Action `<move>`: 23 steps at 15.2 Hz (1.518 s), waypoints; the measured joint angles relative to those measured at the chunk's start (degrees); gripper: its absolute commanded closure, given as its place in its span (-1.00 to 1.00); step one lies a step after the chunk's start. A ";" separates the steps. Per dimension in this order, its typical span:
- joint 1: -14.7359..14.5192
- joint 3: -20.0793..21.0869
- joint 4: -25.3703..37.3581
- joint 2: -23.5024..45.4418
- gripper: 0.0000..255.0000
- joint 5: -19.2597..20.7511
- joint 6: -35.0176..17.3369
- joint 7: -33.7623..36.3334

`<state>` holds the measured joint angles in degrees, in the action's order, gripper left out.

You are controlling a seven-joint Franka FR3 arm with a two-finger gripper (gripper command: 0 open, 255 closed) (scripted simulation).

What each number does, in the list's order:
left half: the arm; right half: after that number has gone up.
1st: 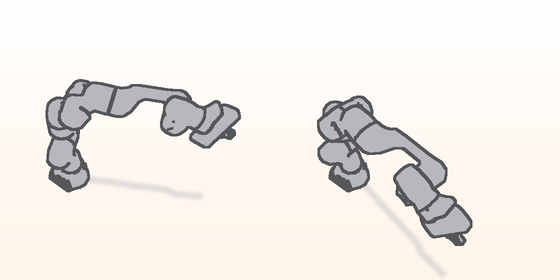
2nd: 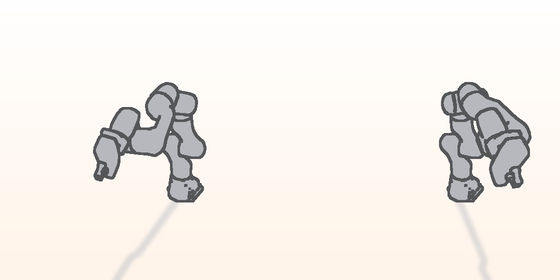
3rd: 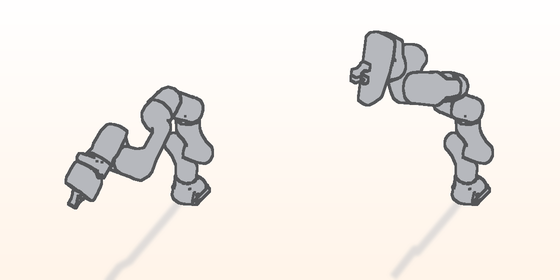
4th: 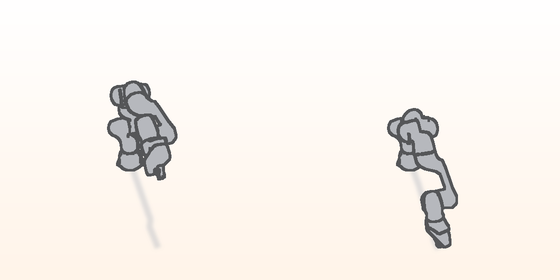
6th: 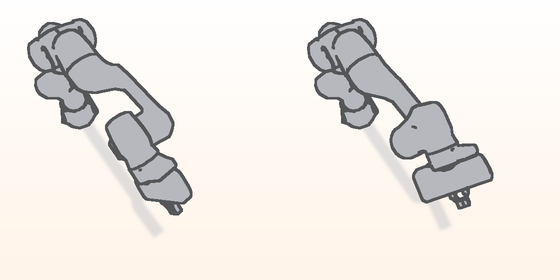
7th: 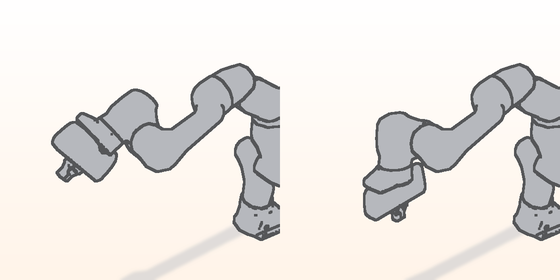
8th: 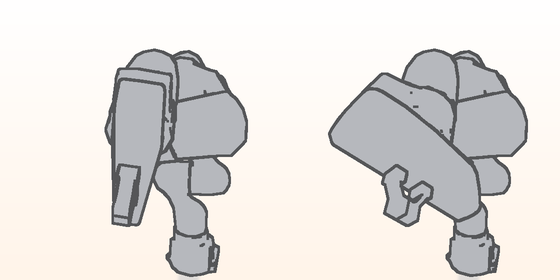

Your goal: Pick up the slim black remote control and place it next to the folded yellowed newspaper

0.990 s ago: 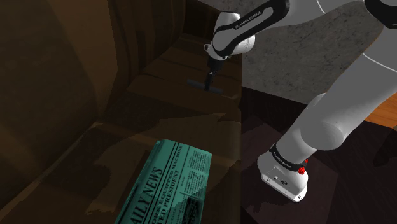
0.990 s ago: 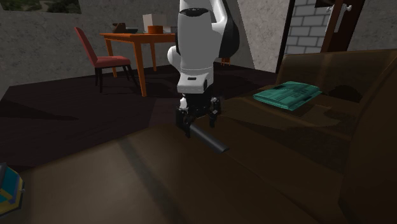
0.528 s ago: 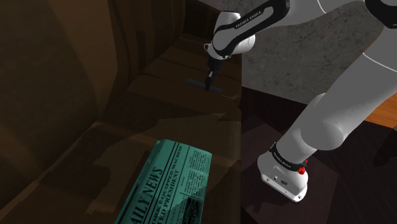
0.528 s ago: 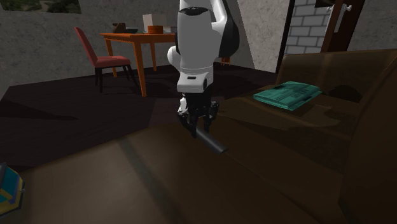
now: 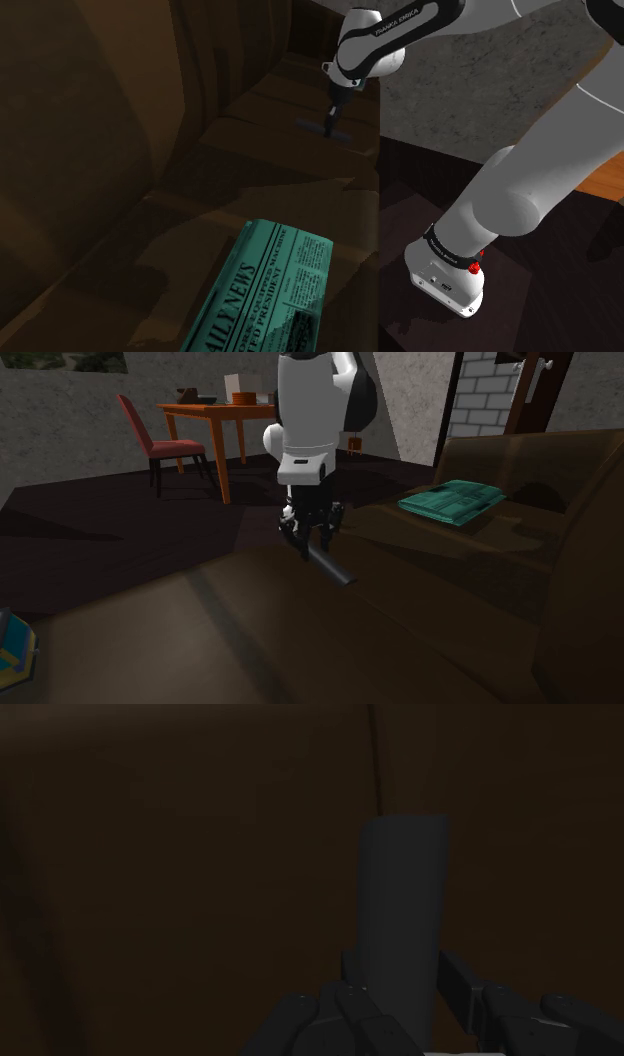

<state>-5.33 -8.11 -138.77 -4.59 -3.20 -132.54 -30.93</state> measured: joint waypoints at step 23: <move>-2.87 5.25 -2.00 -14.95 1.00 0.57 12.53 9.05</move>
<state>-8.20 -2.86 -140.77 -19.54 -2.63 -120.01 -21.88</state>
